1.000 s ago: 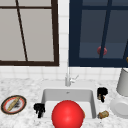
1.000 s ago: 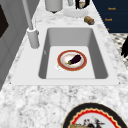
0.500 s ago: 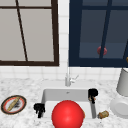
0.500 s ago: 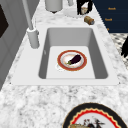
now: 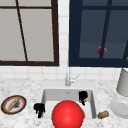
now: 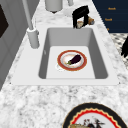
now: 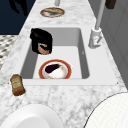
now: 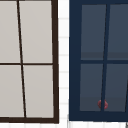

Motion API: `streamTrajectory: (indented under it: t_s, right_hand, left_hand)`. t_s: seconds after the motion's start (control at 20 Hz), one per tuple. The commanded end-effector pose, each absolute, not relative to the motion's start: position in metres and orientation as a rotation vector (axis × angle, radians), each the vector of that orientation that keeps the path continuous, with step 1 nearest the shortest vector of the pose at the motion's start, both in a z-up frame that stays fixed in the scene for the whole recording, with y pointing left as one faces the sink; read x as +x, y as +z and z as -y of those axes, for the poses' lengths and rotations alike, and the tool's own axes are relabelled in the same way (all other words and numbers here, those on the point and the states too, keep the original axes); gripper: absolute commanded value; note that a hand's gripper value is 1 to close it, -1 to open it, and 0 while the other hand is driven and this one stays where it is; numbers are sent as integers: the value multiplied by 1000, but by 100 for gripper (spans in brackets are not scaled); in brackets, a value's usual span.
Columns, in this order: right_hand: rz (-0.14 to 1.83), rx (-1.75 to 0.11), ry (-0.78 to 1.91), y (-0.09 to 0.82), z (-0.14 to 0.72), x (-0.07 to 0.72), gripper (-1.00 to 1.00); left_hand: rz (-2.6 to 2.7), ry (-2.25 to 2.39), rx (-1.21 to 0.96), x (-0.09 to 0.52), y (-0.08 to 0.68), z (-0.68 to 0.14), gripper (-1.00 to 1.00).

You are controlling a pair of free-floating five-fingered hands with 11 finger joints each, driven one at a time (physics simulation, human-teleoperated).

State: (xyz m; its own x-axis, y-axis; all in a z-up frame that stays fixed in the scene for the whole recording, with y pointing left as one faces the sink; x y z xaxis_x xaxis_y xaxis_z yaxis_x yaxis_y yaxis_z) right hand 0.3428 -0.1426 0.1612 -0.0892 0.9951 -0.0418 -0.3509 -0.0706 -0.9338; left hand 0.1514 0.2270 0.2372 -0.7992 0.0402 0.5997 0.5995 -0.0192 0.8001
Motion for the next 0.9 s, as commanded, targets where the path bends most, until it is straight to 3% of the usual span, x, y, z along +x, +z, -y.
streamTrajectory:
  t_s: [0.0, 0.85]
  right_hand:
    - [968, -937, 1468, 130, 134, 355, 100]
    - [1035, -866, 1468, -9, 117, 393, 100]
  left_hand:
    - [1861, -1872, -666, 151, 237, -227, 0]
    - [1861, -1872, -666, 151, 237, -227, 0]
